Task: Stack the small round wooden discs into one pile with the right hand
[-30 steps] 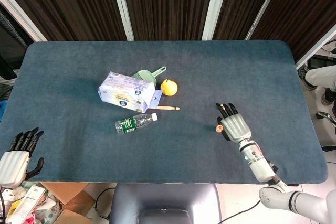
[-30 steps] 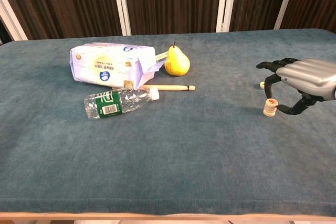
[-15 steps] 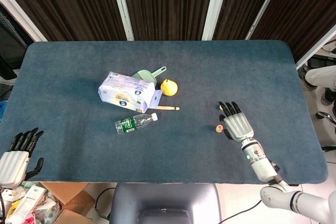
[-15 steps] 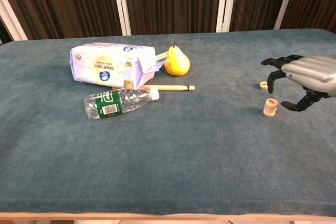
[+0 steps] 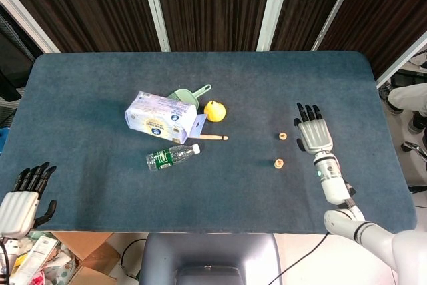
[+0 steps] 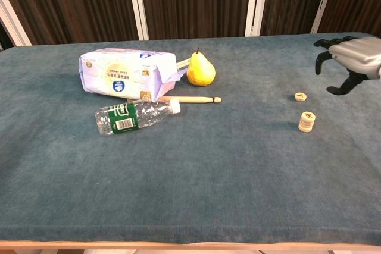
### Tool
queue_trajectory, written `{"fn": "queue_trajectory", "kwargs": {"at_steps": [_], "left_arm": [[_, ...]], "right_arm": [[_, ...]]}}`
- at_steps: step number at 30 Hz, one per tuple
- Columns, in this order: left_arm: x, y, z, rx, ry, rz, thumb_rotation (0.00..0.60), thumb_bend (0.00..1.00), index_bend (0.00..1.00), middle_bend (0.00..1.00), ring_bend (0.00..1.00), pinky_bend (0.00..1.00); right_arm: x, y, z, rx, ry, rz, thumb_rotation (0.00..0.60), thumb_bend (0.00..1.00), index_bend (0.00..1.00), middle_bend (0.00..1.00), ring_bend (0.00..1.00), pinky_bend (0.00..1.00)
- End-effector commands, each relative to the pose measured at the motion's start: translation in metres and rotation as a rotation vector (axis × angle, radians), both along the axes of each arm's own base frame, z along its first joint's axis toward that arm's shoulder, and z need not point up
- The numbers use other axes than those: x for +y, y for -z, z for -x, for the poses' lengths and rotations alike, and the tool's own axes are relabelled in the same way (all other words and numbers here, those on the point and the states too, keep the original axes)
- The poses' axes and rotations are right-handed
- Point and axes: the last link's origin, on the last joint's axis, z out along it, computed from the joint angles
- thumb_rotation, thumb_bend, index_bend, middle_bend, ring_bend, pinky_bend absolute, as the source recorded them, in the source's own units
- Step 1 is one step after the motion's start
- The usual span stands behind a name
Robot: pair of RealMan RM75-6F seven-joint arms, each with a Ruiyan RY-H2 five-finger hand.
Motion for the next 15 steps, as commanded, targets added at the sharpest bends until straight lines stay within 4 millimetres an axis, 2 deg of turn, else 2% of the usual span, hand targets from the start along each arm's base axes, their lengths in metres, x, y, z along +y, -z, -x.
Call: {"fn": "queue_trajectory", "kwargs": {"at_steps": [1,8,15], "left_arm": [[0.001,0.000,0.001,0.001,-0.007,0.000,0.600,0.50,0.00,0.00,0.00,0.01],[0.003,-0.001,0.002,0.002,-0.015,-0.006,0.600,0.50,0.00,0.00,0.00,0.01],[0.002,-0.002,0.003,0.002,-0.016,-0.006,0.600,0.50,0.00,0.00,0.00,0.01]], "right_arm": [[-0.015,0.018,-0.013,-0.006,0.006,-0.014,0.600,0.44,0.48,0.04,0.00,0.00],[-0.020,0.038,-0.015,0.016,0.017,-0.044,0.600,0.44,0.49,0.04,0.00,0.00],[-0.020,0.043,-0.014,0.019,0.019,-0.048,0.600,0.44,0.52,0.04,0.00,0.00]]}}
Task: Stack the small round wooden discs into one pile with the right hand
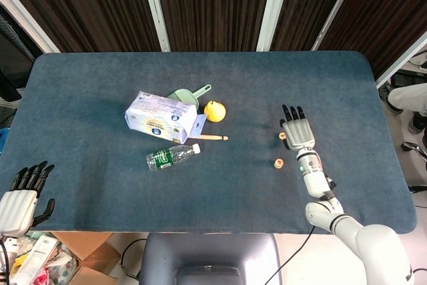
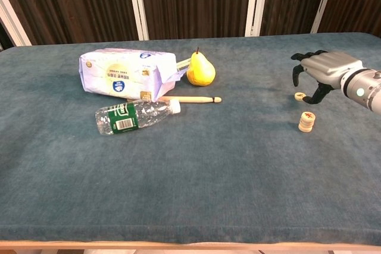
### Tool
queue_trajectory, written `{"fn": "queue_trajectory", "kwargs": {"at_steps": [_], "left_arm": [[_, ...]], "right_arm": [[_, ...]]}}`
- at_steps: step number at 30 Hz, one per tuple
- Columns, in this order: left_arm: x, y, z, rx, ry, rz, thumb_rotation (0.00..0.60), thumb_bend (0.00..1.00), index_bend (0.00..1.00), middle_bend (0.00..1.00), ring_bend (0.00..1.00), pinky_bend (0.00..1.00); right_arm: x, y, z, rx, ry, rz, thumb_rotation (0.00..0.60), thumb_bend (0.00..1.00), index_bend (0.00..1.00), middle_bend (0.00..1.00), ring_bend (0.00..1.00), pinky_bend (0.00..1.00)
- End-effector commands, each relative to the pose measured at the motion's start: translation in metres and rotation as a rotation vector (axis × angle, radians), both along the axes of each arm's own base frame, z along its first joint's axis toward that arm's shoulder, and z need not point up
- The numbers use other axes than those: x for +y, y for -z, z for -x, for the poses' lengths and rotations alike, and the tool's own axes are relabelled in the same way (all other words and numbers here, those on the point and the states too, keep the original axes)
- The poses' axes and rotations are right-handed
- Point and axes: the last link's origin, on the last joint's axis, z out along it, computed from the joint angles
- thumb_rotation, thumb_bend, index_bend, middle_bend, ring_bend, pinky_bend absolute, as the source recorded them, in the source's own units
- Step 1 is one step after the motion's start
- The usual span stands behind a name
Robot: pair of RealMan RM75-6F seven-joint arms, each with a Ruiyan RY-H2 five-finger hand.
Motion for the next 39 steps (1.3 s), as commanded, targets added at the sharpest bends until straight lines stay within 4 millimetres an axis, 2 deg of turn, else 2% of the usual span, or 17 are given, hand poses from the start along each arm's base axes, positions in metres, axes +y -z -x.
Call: {"fn": "queue_trajectory", "kwargs": {"at_steps": [1,5,16,28,34,39], "left_arm": [[0.000,0.000,0.000,0.000,0.001,0.001,0.600,0.50,0.00,0.00,0.00,0.01],[0.000,0.000,0.000,-0.001,0.001,0.001,0.600,0.50,0.00,0.00,0.00,0.01],[0.000,0.000,0.000,-0.001,0.001,0.003,0.600,0.50,0.00,0.00,0.00,0.01],[-0.002,0.000,0.000,0.000,0.003,0.003,0.600,0.50,0.00,0.00,0.00,0.01],[-0.002,-0.001,0.000,-0.003,0.002,0.001,0.600,0.50,0.00,0.00,0.00,0.01],[-0.001,-0.001,0.000,-0.006,0.003,0.000,0.600,0.50,0.00,0.00,0.00,0.01]], "right_arm": [[0.000,0.002,0.000,0.004,-0.002,-0.005,0.600,0.44,0.53,0.04,0.00,0.00],[0.000,0.003,0.001,0.013,-0.003,-0.007,0.600,0.44,0.56,0.04,0.00,0.00],[0.000,0.008,0.001,0.018,0.007,-0.016,0.600,0.44,0.57,0.04,0.00,0.00],[0.001,0.010,-0.001,-0.003,0.004,-0.024,0.600,0.48,0.66,0.04,0.00,0.00],[0.005,-0.005,-0.012,-0.081,-0.064,0.007,0.600,0.49,0.67,0.04,0.00,0.00],[0.022,-0.021,-0.022,-0.128,-0.170,-0.005,0.600,0.50,0.68,0.04,0.00,0.00]]}}
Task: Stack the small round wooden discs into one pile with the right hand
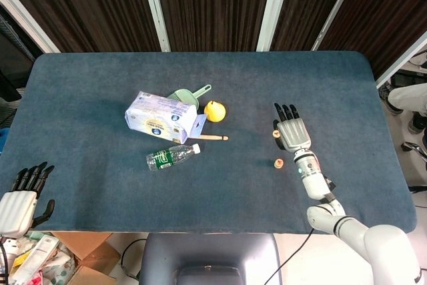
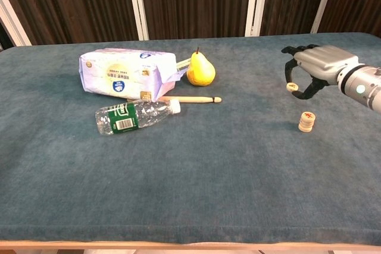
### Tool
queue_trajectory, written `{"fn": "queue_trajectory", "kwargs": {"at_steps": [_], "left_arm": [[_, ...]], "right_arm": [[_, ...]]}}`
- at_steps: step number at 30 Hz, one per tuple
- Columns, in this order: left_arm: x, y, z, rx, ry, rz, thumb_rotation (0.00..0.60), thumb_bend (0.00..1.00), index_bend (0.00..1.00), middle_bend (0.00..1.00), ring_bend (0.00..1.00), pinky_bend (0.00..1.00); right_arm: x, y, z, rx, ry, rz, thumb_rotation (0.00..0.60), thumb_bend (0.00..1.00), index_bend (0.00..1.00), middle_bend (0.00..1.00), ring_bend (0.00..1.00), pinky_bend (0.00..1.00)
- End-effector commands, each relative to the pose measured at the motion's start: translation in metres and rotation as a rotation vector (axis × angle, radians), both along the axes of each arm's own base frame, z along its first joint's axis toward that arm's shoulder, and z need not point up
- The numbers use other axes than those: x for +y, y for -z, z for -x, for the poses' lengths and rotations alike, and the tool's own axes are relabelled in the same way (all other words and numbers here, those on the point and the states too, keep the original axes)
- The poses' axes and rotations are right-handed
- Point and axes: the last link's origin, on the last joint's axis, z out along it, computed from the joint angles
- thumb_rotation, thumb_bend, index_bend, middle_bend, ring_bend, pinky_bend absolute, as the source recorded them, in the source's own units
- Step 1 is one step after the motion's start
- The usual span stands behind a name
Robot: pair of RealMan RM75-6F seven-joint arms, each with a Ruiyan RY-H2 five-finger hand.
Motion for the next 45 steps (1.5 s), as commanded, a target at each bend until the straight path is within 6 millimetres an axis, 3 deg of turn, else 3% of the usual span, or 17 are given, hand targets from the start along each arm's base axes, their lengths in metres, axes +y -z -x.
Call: {"fn": "queue_trajectory", "kwargs": {"at_steps": [1,11,18,45], "left_arm": [[0.000,0.000,0.000,-0.002,0.000,-0.002,0.600,0.50,0.00,0.00,0.00,0.01],[0.001,0.000,-0.001,0.000,-0.002,-0.012,0.600,0.50,0.00,0.00,0.00,0.01],[0.003,-0.002,0.001,0.004,-0.010,-0.042,0.600,0.50,0.00,0.00,0.00,0.01],[-0.004,-0.002,-0.002,-0.007,0.026,-0.020,0.600,0.50,0.00,0.00,0.00,0.01]], "right_arm": [[0.016,-0.014,-0.004,-0.034,-0.081,-0.013,0.600,0.50,0.68,0.04,0.00,0.00],[0.072,-0.029,-0.014,-0.076,-0.204,-0.110,0.600,0.50,0.68,0.04,0.00,0.00],[0.093,-0.041,-0.007,0.007,-0.233,-0.123,0.600,0.50,0.68,0.04,0.00,0.00],[0.085,-0.024,0.008,0.127,-0.173,-0.118,0.600,0.50,0.69,0.04,0.00,0.00]]}}
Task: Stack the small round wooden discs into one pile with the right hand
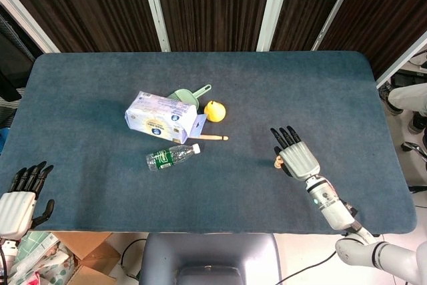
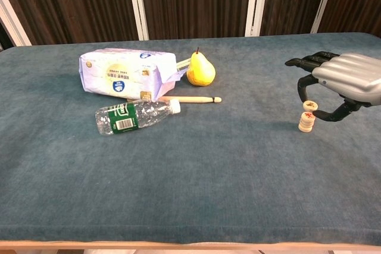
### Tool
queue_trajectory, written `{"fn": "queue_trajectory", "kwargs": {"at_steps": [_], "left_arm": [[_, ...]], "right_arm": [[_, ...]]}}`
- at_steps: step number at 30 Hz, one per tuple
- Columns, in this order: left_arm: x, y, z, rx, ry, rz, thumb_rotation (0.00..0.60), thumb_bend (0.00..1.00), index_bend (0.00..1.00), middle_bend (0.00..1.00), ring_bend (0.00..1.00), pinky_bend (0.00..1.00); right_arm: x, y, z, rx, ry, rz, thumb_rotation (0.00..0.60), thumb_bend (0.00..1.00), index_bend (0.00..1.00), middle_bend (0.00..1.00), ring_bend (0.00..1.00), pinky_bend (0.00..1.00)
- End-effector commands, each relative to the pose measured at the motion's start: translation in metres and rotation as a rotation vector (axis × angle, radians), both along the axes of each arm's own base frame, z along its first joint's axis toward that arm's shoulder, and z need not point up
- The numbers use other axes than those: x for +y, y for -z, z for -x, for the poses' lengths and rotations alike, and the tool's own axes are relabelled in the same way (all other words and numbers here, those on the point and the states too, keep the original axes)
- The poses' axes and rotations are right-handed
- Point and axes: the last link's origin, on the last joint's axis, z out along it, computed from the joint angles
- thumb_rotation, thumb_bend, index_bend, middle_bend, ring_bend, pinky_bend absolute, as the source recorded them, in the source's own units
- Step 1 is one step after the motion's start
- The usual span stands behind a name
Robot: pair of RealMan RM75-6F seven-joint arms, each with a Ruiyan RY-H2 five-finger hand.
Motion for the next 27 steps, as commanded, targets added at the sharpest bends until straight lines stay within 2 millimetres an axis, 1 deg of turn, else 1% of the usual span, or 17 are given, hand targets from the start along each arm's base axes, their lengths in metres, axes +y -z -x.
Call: {"fn": "queue_trajectory", "kwargs": {"at_steps": [1,14,21,27], "left_arm": [[-0.0001,-0.0002,0.0001,0.000,-0.001,0.000,0.600,0.50,0.00,0.00,0.00,0.01],[-0.0020,-0.0015,0.0005,-0.005,-0.001,0.001,0.600,0.50,0.00,0.00,0.00,0.01],[-0.0015,-0.0011,0.0006,-0.002,-0.002,0.008,0.600,0.50,0.00,0.00,0.00,0.01],[-0.0017,-0.0013,0.0013,-0.002,-0.005,0.011,0.600,0.50,0.00,0.00,0.00,0.01]], "right_arm": [[0.0007,0.0008,0.0021,0.011,0.007,-0.003,0.600,0.50,0.68,0.04,0.00,0.00],[0.0025,0.0060,0.0042,0.026,0.018,-0.013,0.600,0.50,0.67,0.04,0.00,0.00],[0.0032,0.0084,0.0061,0.030,0.026,-0.019,0.600,0.50,0.58,0.04,0.00,0.00],[0.0035,0.0063,0.0056,0.021,0.024,-0.009,0.600,0.50,0.51,0.04,0.00,0.00]]}}
